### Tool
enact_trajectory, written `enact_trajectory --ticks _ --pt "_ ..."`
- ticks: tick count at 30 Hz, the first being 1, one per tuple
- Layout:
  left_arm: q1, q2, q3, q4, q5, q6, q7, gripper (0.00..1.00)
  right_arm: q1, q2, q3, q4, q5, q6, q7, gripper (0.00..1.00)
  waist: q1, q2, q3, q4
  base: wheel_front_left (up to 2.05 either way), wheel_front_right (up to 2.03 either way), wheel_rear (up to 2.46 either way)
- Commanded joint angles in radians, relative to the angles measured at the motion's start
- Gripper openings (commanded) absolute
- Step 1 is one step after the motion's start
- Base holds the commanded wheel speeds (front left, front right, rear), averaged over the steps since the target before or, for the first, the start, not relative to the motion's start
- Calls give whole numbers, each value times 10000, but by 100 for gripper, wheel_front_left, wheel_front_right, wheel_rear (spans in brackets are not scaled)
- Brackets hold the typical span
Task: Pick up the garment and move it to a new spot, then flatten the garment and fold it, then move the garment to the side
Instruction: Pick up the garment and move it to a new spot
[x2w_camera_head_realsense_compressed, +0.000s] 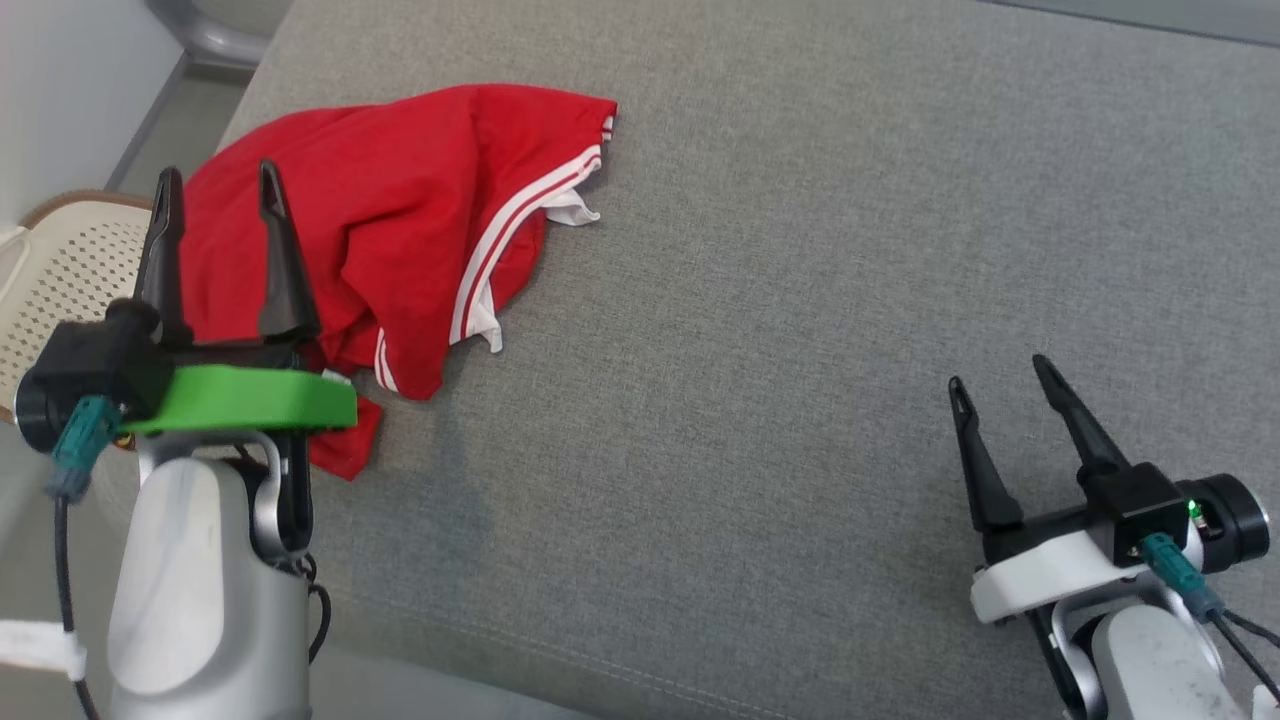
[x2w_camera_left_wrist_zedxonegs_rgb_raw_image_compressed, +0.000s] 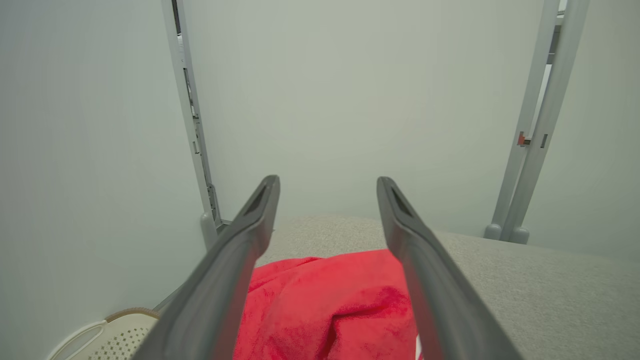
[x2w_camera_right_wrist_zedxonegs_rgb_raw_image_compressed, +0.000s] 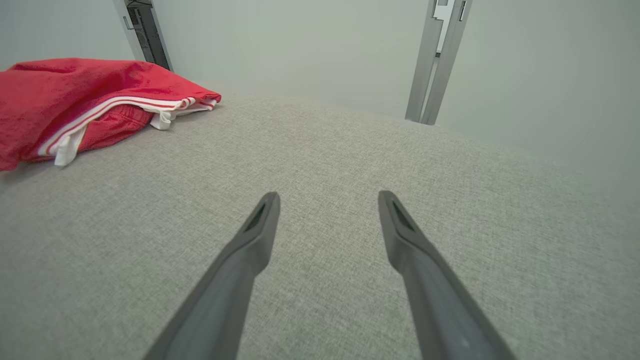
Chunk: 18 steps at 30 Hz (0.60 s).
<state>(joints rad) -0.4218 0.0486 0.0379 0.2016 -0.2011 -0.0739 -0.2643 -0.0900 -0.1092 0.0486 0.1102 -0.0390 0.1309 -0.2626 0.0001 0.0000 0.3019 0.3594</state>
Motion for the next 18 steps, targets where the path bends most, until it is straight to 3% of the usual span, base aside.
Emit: enact_trajectory --ticks 1,9,13,18 --pt "-519 30 -39 562 -133 -74 -1 100 -277 -139 -160 -143 -126 -3 -32 100 -1 0 1139 -103 0 0 0" --pt "-3079 40 -589 4252 -909 -146 -3 100 -462 -553 -645 -534 -292 -3 -32 100 -1 0 2101 -102 0 0 0" --pt "-4056 45 -1050 6296 -1180 -173 762 100 -331 -513 -1001 -534 -341 -4 -18 100 -1 0 2182 -71 0 0 0" --pt "-4917 36 -1366 7935 -1401 128 1659 100 -336 -581 -1096 -595 -374 -4 -7 100 -1 0 2285 -46 0 0 0"
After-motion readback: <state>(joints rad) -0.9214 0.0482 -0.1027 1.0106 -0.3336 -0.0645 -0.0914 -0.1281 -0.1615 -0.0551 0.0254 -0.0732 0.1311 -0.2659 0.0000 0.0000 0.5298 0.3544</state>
